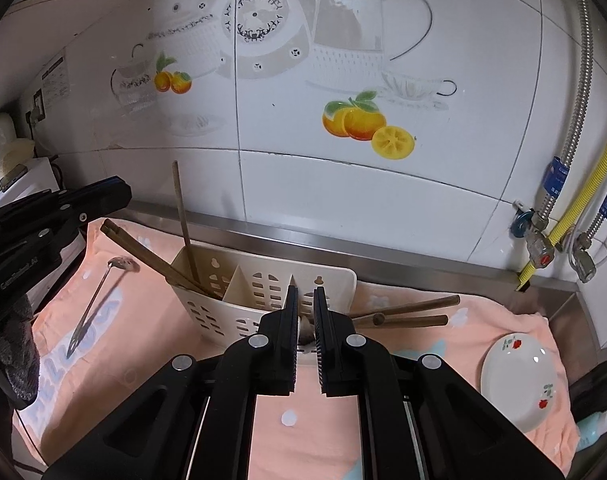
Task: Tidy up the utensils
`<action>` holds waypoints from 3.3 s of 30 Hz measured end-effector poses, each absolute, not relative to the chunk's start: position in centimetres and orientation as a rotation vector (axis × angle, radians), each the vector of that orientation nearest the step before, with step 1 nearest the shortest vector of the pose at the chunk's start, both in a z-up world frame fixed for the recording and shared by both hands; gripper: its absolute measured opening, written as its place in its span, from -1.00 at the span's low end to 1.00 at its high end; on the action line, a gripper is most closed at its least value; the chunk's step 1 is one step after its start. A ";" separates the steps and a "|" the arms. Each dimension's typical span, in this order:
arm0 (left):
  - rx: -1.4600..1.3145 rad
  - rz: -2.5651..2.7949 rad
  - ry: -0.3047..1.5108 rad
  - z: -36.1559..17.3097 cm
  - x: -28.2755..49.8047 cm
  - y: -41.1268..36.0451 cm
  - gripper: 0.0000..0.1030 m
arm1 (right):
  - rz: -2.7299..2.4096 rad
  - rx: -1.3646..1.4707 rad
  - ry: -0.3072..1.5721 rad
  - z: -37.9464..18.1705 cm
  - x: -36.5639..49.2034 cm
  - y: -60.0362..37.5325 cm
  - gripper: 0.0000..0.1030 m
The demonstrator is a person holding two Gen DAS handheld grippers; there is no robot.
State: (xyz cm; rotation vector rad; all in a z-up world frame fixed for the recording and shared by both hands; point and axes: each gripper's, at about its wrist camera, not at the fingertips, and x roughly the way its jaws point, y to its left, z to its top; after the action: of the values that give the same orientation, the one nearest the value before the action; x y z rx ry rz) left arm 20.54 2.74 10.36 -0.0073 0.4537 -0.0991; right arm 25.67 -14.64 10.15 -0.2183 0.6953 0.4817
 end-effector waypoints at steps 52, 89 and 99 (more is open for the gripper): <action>-0.008 0.003 0.391 8.5 8.0 4.3 0.89 | 0.416 -0.218 0.525 8.9 13.0 -17.0 0.70; -0.074 0.060 0.493 2.0 2.0 3.8 0.90 | 0.339 -0.166 0.539 3.0 6.1 -19.0 0.86; -0.066 0.062 0.507 1.4 1.1 3.4 0.90 | 0.335 -0.135 0.552 2.4 5.3 -19.9 0.86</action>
State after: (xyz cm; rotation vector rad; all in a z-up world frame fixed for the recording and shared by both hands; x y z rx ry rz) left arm 1.08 3.38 1.39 -0.0662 0.5067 0.0622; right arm 5.29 -19.89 2.37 -0.1351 0.5523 0.3346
